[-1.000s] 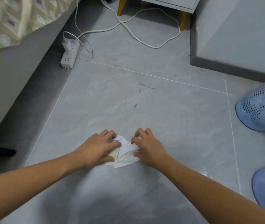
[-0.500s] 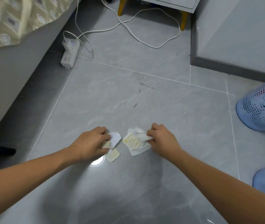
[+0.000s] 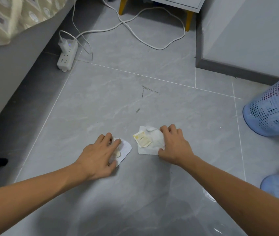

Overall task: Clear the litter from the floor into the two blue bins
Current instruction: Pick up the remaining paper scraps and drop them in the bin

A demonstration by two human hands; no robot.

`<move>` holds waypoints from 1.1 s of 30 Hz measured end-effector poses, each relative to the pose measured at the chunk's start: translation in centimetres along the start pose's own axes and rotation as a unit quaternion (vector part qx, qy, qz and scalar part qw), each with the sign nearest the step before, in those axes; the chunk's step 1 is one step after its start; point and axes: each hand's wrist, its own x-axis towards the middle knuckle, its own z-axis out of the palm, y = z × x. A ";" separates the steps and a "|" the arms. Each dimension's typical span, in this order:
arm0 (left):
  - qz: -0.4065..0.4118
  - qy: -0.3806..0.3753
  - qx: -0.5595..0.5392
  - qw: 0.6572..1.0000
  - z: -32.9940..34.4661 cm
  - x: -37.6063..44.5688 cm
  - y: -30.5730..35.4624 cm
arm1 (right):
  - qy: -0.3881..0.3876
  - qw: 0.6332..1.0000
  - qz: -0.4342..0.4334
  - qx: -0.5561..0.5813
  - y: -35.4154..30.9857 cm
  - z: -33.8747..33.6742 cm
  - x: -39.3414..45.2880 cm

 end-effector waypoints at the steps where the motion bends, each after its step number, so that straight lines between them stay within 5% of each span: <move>1: 0.008 0.005 0.005 1.000 0.0 -0.3 0.3 | -0.002 1.000 0.000 -0.014 -0.5 0.0 -0.2; 9: 0.118 -0.020 0.068 0.990 1.2 -0.4 0.4 | 0.007 0.998 -0.029 -0.054 -3.8 0.9 0.1; 16: 0.120 0.012 -0.039 0.992 1.8 0.5 -1.1 | 0.080 0.987 -0.071 -0.118 -4.6 2.7 1.5; 27: 0.066 -0.026 -0.172 0.983 2.3 0.6 -1.7 | 0.078 0.989 -0.123 0.019 -2.3 3.6 2.2; 33: 0.076 -0.016 -0.221 0.972 -1.5 3.5 -0.8 | 0.157 0.974 -0.131 0.097 -0.7 0.7 1.8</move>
